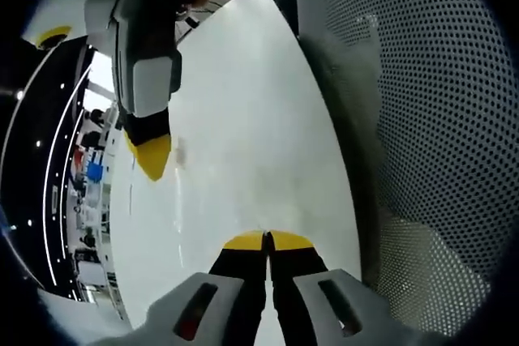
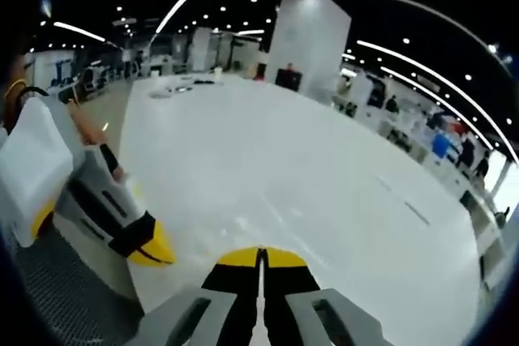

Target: Open the resealable bag by pulling the two sides of the seal apart until the entire bag opening is separated and visibly accessible.

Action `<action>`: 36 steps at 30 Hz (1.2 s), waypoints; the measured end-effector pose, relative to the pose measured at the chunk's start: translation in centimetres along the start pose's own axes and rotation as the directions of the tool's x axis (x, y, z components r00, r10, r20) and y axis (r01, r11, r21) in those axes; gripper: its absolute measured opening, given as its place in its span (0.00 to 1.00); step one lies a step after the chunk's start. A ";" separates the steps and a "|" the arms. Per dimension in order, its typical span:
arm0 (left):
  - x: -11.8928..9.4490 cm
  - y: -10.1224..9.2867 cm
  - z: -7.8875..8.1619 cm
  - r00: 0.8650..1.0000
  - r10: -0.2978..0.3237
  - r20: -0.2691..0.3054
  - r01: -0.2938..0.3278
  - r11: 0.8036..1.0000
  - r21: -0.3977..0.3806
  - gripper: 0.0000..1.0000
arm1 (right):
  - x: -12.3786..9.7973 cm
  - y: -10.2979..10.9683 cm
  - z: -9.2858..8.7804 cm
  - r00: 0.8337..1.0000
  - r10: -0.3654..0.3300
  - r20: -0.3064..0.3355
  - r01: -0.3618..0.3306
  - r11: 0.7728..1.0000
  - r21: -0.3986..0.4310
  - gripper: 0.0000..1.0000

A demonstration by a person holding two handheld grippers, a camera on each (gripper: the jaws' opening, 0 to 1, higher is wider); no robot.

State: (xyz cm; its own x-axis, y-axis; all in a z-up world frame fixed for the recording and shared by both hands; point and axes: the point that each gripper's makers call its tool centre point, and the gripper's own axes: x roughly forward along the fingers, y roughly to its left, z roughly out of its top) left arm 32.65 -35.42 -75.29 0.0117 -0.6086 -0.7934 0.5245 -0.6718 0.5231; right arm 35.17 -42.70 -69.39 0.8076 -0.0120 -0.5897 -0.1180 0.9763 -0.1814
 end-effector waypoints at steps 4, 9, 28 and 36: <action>0.0 -0.3 0.0 1.000 -0.011 0.000 0.011 1.000 -0.019 0.00 | 0.0 -0.2 0.1 1.000 -0.003 0.004 0.003 1.000 0.007 0.00; -0.1 -0.5 -0.1 1.000 -0.023 0.003 0.023 0.999 -0.024 0.00 | 0.1 0.0 0.1 1.000 -0.001 0.004 0.001 1.000 0.008 0.00; -0.3 0.6 -0.3 1.000 0.027 0.004 -0.027 0.996 -0.080 0.00 | 0.2 3.4 -2.2 0.994 0.107 -0.032 -0.107 0.994 -0.010 0.00; -0.4 0.0 -0.2 1.000 0.003 0.001 -0.002 0.995 -0.101 0.00 | 0.0 4.4 -3.6 0.989 0.130 -0.070 -0.133 0.990 -0.036 0.00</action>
State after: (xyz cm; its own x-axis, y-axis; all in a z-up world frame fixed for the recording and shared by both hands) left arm 32.81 -35.11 -75.07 0.0122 -0.6108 -0.7917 0.6078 -0.6242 0.4909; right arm 32.56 -39.19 -73.01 0.7425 0.1003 -0.6623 -0.2454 0.9607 -0.1296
